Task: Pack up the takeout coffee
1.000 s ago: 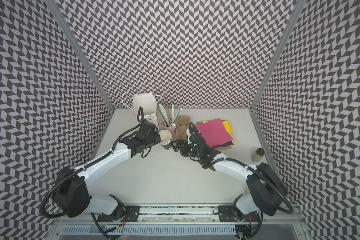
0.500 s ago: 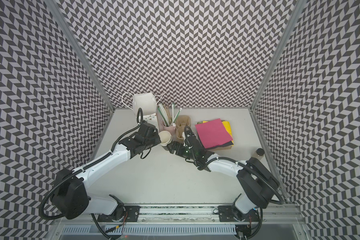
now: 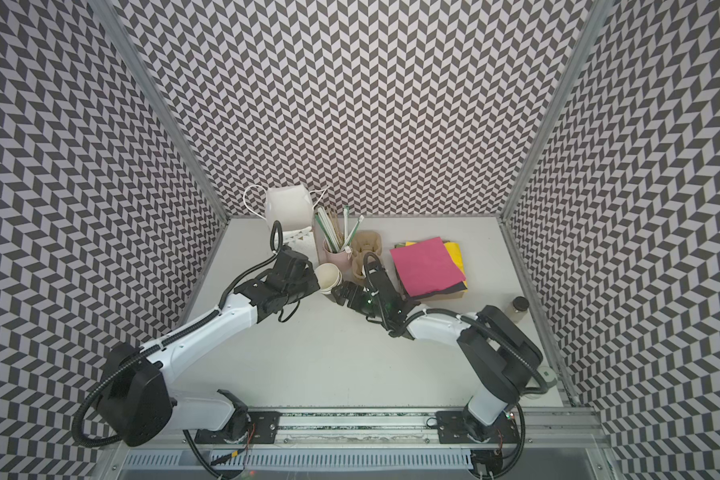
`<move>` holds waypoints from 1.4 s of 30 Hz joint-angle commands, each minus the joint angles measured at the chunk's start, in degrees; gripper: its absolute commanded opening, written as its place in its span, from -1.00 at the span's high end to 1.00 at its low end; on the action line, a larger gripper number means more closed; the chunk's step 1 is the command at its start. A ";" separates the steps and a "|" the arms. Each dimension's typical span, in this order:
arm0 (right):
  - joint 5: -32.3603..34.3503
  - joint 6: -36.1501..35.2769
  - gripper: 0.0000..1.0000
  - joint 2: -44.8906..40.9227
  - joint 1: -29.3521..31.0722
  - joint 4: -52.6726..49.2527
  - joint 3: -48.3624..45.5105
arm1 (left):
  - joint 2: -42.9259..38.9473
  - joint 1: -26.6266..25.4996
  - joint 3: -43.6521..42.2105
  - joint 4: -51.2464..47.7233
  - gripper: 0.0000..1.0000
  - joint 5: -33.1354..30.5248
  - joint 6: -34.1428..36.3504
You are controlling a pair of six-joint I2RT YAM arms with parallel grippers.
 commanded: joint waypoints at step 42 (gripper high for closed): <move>5.71 -0.80 -0.88 6.58 0.23 5.49 4.35 | -5.55 3.95 -5.94 9.61 1.00 10.91 -5.40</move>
